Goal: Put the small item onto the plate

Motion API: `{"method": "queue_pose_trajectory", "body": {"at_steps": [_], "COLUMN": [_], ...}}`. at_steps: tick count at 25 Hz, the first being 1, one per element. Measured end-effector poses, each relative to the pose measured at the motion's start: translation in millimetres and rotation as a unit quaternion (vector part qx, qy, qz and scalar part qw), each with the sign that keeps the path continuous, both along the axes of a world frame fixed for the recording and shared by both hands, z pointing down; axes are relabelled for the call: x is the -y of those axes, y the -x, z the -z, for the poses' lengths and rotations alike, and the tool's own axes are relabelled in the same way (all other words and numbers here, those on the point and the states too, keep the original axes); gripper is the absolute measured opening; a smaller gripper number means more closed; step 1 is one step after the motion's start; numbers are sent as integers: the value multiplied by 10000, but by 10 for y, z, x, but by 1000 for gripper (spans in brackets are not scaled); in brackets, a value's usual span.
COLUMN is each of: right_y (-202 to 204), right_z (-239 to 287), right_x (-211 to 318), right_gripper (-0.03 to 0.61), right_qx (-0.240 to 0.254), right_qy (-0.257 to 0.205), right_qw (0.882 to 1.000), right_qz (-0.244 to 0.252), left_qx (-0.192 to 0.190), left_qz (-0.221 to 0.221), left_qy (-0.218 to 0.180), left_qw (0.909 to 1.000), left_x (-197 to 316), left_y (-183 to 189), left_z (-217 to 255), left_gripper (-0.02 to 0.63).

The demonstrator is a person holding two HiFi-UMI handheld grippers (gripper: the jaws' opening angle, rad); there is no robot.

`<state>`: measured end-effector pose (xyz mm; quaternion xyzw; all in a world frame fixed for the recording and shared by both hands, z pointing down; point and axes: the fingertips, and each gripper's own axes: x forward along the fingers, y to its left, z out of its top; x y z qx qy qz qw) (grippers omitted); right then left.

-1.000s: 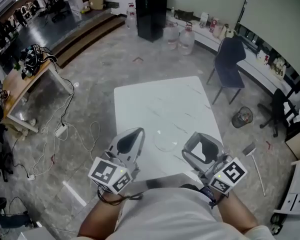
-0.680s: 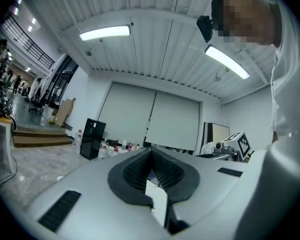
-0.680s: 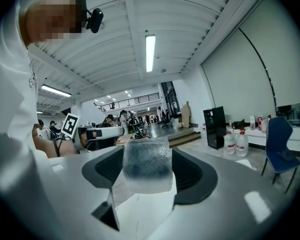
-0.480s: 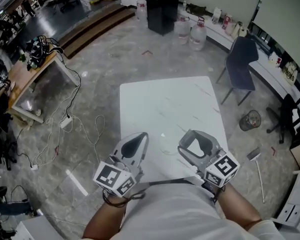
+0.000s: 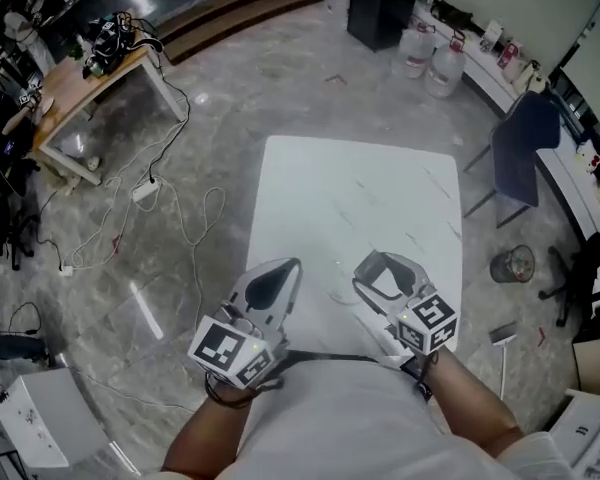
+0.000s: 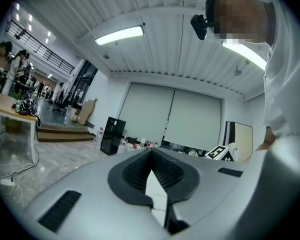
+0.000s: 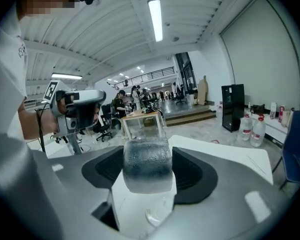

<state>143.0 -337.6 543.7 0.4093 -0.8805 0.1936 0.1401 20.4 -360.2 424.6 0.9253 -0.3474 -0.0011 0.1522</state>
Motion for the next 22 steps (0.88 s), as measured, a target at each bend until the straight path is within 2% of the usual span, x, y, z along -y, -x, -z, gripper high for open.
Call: {"method": "queue_pose_trajectory", "body": {"at_steps": [12, 22], "right_y": [159, 139], "right_z": [-1277, -2335], "right_x": [264, 288], "right_gripper": [295, 295], "right_qx": [-694, -1260], "right_qy": [979, 1582], "right_qw": [9909, 9754], "right_qz": [602, 882], "left_qx": [31, 6], "left_qz": [472, 395], "left_qy": [385, 683], "left_qw": [9981, 9969], "left_x": [74, 204], "left_y": [178, -132], "left_z": [-472, -844], "left_gripper": [5, 5]}}
